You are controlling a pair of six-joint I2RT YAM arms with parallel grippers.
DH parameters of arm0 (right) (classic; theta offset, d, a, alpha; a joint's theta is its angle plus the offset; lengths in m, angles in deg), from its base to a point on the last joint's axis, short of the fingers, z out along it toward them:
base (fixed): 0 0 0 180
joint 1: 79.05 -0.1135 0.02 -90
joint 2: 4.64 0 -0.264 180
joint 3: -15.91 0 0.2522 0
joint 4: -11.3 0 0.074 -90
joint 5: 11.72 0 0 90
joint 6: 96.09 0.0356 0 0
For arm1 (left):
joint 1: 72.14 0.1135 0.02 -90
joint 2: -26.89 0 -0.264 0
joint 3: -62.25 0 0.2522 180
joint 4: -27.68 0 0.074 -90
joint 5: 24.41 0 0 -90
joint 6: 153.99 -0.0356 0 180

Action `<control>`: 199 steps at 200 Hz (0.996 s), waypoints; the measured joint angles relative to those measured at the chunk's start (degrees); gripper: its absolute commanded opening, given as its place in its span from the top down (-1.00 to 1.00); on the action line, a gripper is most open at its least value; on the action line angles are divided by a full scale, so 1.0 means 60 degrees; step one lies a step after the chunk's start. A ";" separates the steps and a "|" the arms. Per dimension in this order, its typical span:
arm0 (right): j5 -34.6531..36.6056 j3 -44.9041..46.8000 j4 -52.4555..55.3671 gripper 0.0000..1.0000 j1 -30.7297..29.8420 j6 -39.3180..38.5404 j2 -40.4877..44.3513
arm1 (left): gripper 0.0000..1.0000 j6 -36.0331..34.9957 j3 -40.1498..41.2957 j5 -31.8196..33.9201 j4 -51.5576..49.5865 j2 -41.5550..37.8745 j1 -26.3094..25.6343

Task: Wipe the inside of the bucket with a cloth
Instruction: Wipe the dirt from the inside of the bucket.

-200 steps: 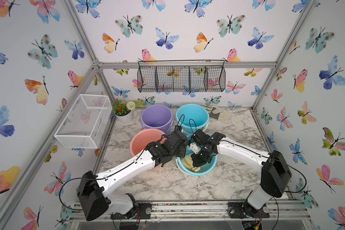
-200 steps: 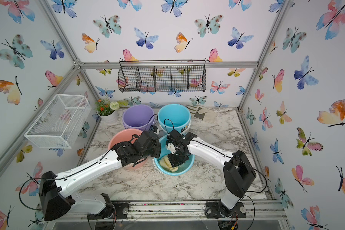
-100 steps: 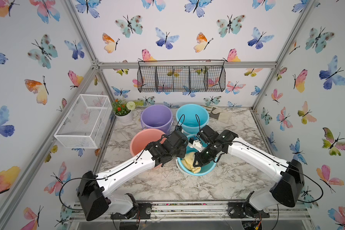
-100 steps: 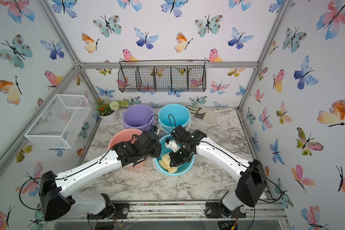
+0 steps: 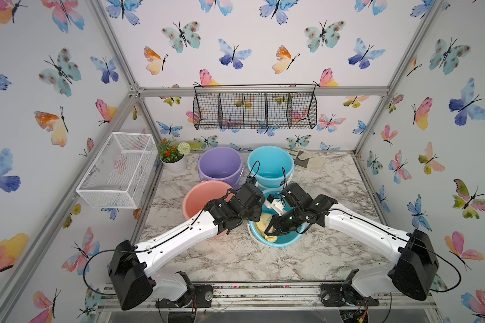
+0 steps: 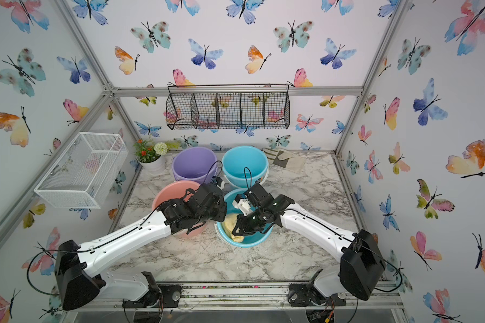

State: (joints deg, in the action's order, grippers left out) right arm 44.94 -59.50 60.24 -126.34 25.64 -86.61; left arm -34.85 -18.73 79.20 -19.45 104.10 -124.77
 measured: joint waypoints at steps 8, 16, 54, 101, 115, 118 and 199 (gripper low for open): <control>0.0004 0.0280 -0.0357 0.97 0.0004 0.0211 -0.0018 | 1.00 0.0000 0.0000 -0.0015 0.0000 0.0000 0.0000; 0.0004 0.0463 -0.0652 0.97 0.0011 0.0372 -0.0069 | 1.00 -0.0004 0.0000 -0.0051 0.0000 0.0004 0.0000; 0.0208 0.0605 -0.1759 0.97 0.0018 0.0747 -0.1060 | 1.00 -0.0004 0.0000 -0.0138 0.0000 0.0015 0.0000; 0.0973 0.0047 -0.1993 0.97 0.0015 0.0565 -0.2980 | 1.00 0.0069 0.0000 -0.0171 -0.0018 0.0018 0.0007; 0.1162 -0.0080 -0.2058 0.97 0.0011 0.0488 -0.3432 | 1.00 0.0131 0.0000 -0.0164 -0.0047 0.0036 0.0047; 0.1195 -0.0120 -0.2076 0.97 0.0011 0.0466 -0.3526 | 1.00 0.0146 0.0000 -0.0164 -0.0058 0.0036 0.0058; 0.1479 -0.0572 -0.1923 0.97 -0.0004 0.0200 -0.4018 | 1.00 0.0244 0.0000 0.0036 -0.0266 0.0044 0.0189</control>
State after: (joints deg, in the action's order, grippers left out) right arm 53.81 -62.93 48.70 -126.36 26.84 -110.72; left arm -33.38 -18.73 79.42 -21.04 104.36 -123.63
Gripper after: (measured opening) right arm 0.072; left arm 0.134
